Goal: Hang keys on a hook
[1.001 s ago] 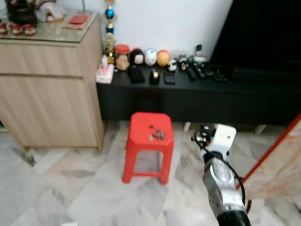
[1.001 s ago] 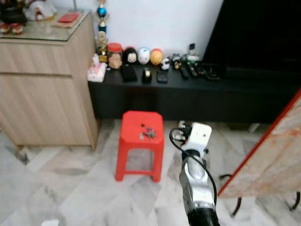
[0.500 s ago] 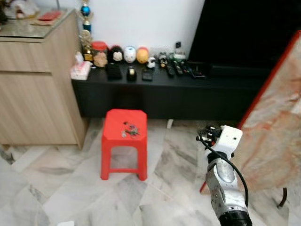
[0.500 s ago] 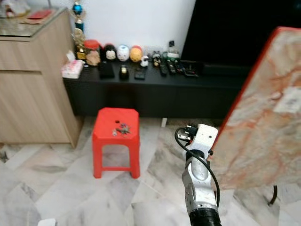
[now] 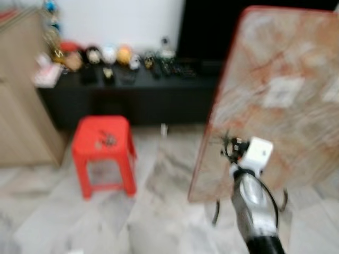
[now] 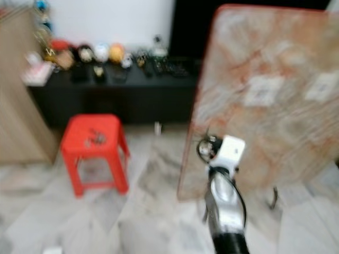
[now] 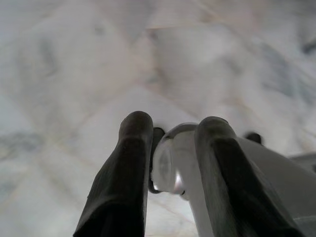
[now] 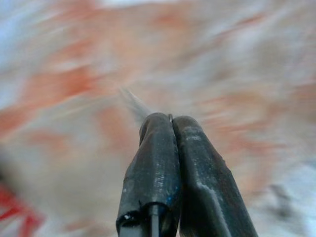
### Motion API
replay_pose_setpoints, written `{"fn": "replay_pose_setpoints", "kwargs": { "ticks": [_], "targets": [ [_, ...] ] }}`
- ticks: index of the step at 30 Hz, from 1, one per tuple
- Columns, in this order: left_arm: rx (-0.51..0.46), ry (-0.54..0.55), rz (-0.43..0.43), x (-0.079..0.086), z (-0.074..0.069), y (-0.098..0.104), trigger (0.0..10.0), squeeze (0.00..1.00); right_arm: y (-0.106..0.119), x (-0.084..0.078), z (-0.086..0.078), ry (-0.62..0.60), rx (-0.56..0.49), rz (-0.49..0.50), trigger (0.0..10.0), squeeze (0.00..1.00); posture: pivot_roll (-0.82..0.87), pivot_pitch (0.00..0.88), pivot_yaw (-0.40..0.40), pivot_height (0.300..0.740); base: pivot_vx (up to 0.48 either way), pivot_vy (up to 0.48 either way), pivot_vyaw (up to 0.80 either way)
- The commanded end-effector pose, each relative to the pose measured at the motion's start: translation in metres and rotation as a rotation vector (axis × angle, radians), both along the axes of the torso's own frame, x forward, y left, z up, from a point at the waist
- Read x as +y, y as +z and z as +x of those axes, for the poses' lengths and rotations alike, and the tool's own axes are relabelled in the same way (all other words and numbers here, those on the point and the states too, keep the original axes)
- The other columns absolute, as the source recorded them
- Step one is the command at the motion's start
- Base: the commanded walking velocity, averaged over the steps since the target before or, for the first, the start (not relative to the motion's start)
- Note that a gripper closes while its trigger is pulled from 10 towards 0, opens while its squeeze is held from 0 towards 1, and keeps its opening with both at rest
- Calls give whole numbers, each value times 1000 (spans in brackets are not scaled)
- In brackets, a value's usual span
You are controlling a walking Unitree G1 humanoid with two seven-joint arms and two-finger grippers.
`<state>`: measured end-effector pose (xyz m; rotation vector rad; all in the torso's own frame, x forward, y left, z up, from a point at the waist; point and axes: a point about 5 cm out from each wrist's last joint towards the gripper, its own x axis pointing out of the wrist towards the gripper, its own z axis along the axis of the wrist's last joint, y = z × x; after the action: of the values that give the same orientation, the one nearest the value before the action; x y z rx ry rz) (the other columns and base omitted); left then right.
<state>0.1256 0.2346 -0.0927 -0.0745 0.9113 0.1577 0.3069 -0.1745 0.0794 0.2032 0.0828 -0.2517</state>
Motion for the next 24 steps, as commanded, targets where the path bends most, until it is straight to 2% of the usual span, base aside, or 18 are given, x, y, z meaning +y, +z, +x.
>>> {"fn": "replay_pose_setpoints", "kwargs": {
  "ticks": [1,13,21,24],
  "targets": [
    [12,6,18,9,-4,1,10000,0,7,8,3,-3,-35,13,10000,0,70,0,-94,740,0,0,0],
    [34,10,11,15,-15,0,10000,0,19,-12,-1,-177,-101,-47,10000,0,66,0,-85,740,0,0,0],
    [39,9,9,15,-16,-1,10000,0,20,-10,2,-157,-109,-61,10000,0,64,0,-82,740,0,0,0],
    [40,9,6,14,-17,-1,10000,0,26,-5,5,-134,-130,-101,10000,0,63,0,-80,740,0,0,0]
  ]
}}
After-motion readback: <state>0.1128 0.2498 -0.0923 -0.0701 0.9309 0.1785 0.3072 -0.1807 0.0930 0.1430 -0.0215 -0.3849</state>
